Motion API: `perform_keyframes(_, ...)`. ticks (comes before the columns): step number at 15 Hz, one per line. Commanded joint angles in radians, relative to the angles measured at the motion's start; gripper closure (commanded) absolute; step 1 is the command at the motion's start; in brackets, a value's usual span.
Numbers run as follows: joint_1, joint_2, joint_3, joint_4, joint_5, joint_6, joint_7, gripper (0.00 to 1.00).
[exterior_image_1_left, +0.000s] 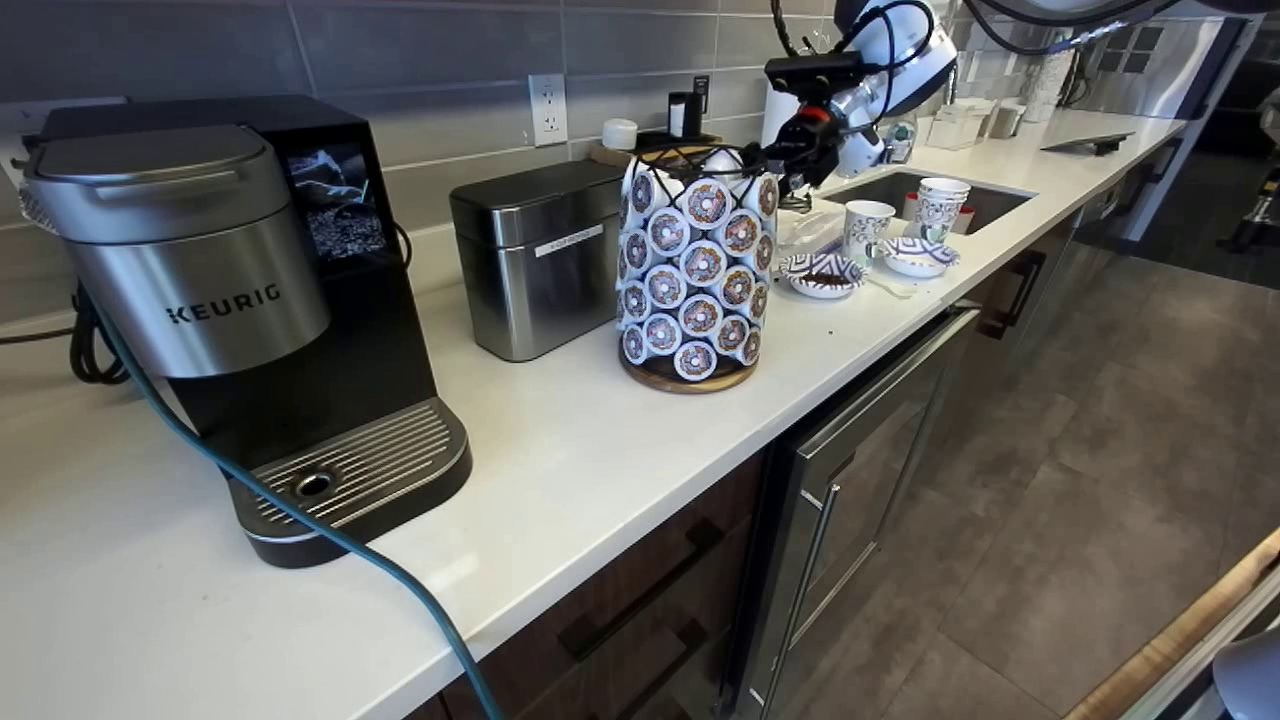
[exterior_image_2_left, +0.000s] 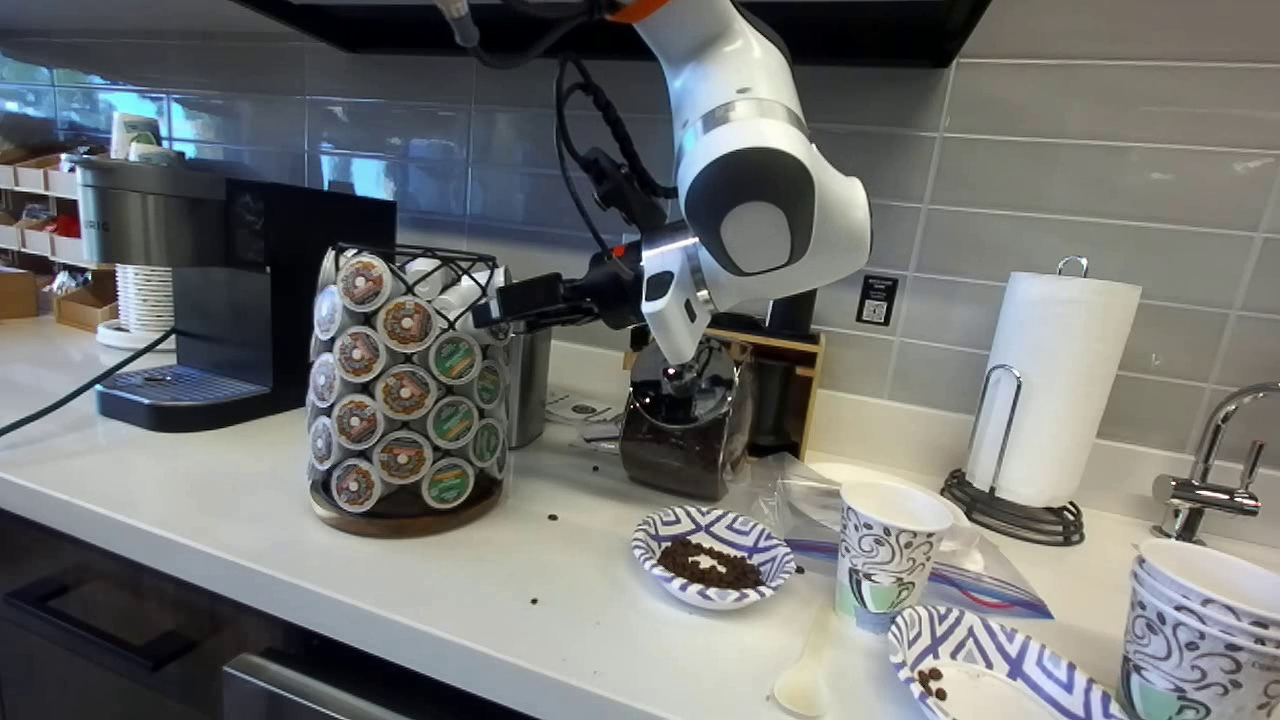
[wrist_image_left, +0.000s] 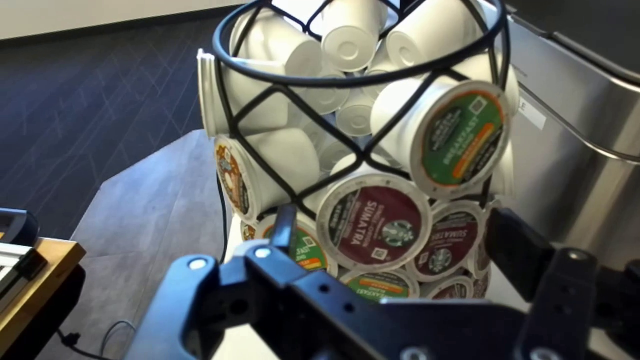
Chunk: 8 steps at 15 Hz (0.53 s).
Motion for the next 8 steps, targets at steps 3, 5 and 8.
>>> perform_keyframes(3,-0.001,0.059,0.009,0.087,-0.010,-0.049,0.057,0.19)
perform_keyframes(5,-0.002,0.070,0.012,0.099,-0.010,-0.052,0.065,0.32)
perform_keyframes(8,-0.001,0.079,0.013,0.115,-0.013,-0.052,0.076,0.52)
